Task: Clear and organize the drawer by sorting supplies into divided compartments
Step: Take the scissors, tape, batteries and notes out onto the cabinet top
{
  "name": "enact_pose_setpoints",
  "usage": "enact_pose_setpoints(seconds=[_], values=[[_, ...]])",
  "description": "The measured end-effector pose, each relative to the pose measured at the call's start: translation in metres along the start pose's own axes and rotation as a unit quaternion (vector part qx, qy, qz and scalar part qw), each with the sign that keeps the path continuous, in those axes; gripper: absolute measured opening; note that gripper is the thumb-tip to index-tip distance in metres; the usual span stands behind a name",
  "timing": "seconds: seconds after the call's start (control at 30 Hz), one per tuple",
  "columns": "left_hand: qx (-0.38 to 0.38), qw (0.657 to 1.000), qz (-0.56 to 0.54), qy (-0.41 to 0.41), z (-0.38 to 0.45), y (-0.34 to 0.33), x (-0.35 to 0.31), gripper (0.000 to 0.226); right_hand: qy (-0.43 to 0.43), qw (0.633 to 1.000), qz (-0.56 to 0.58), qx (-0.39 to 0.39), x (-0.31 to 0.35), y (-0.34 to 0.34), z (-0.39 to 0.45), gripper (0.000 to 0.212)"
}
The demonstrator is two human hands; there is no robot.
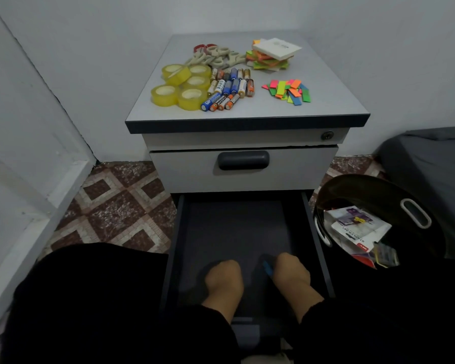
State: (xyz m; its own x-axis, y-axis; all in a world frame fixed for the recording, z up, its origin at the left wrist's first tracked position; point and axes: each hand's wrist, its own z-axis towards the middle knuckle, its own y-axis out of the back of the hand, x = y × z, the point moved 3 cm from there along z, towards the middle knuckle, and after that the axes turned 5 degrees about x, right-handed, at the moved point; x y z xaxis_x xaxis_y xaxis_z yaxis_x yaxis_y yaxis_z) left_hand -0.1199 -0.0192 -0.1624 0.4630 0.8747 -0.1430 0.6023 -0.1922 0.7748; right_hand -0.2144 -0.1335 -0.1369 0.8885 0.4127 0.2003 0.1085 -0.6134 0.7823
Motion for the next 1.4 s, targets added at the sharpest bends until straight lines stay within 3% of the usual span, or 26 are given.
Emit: enact_pose_setpoints(seconds=[0.1, 0.2, 0.33, 0.53, 0.63, 0.77, 0.87, 1.13, 1.23, 1.4], values=[[-0.013, 1.0, -0.006, -0.013, -0.002, -0.001, -0.004, 0.03, 0.004, 0.999, 0.034, 0.016, 0.001, -0.001, 0.002, 0.028], [-0.012, 1.0, -0.023, -0.009, 0.001, -0.002, -0.002, 0.026, -0.021, 0.985, 0.166, 0.03, -0.003, 0.006, 0.013, 0.032], [-0.005, 0.997, -0.082, 0.012, 0.006, -0.001, 0.004, 0.026, -0.054, 0.954, 0.296, 0.019, -0.008, 0.02, 0.028, 0.019], [-0.021, 0.979, -0.201, 0.022, 0.009, 0.008, 0.01, 0.023, -0.064, 0.954, 0.29, 0.023, -0.013, 0.02, 0.024, 0.019], [-0.034, 0.949, -0.312, 0.006, 0.006, 0.022, 0.006, 0.006, -0.028, 0.943, 0.33, 0.026, -0.001, 0.024, 0.015, 0.009], [-0.1, 0.891, -0.44, -0.061, -0.008, 0.06, -0.01, 0.019, 0.101, 0.919, 0.379, -0.031, 0.028, 0.061, -0.008, 0.017], [-0.157, 0.838, -0.506, -0.134, -0.026, 0.101, -0.024, 0.022, 0.169, 0.881, 0.434, -0.086, 0.043, 0.099, -0.035, 0.018], [-0.32, 0.739, -0.503, -0.314, -0.096, 0.243, -0.068, 0.004, 0.298, 0.771, 0.502, -0.254, 0.07, 0.221, -0.084, 0.012], [-0.367, 0.741, -0.45, -0.337, -0.095, 0.287, -0.093, 0.013, 0.309, 0.754, 0.479, -0.326, 0.082, 0.267, -0.073, 0.008], [-0.376, 0.796, -0.372, -0.295, -0.06, 0.318, -0.131, 0.022, 0.282, 0.779, 0.431, -0.357, 0.1, 0.306, -0.034, 0.018]])
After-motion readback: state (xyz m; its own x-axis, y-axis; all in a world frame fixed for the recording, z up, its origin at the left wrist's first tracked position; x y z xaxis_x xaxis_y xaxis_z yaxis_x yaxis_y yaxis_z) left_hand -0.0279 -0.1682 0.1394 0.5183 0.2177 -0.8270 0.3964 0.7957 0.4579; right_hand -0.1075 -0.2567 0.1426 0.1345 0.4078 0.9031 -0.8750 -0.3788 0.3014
